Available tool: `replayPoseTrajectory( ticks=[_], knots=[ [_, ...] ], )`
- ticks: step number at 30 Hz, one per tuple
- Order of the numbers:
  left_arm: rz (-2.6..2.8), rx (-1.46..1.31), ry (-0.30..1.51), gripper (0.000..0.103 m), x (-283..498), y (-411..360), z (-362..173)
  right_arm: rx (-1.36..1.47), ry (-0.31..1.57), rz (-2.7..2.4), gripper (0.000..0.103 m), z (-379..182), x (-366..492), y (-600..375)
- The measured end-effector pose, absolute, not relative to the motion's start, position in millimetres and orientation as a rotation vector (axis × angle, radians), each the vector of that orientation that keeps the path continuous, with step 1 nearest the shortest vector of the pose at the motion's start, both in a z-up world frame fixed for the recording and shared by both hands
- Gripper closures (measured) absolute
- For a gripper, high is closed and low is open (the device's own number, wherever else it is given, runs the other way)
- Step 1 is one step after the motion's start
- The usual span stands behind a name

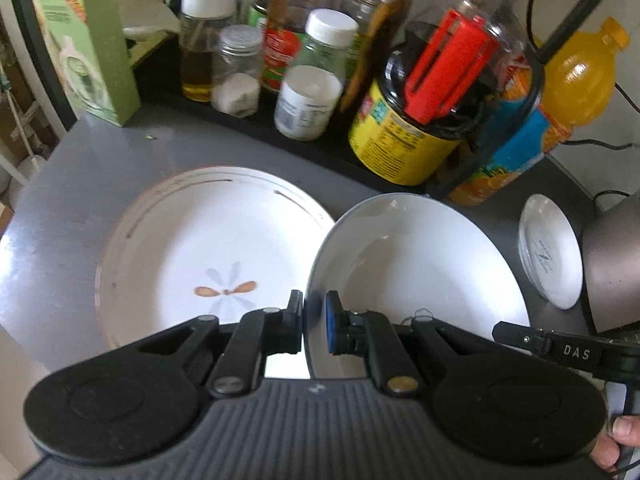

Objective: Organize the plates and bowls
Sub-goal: 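Lift the 'Sweet' plate with both grippers and carry it over the flower plate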

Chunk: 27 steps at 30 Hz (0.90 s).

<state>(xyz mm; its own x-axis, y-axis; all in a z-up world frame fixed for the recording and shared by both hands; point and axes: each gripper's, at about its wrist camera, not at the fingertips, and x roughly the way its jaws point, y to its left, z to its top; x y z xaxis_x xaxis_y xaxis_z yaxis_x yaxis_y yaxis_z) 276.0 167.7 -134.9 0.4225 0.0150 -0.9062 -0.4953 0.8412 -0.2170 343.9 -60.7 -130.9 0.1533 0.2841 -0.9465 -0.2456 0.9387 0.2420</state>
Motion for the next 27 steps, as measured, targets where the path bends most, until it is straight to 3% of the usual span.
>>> replayPoseTrajectory(
  ticks=[27],
  knots=[
    [0.436, -0.571, 1.071, 0.094, 236.1, 288.7, -140.0, -0.032, 1.401, 0.503, 0.086, -151.4, 332.2, 57.9]
  ],
)
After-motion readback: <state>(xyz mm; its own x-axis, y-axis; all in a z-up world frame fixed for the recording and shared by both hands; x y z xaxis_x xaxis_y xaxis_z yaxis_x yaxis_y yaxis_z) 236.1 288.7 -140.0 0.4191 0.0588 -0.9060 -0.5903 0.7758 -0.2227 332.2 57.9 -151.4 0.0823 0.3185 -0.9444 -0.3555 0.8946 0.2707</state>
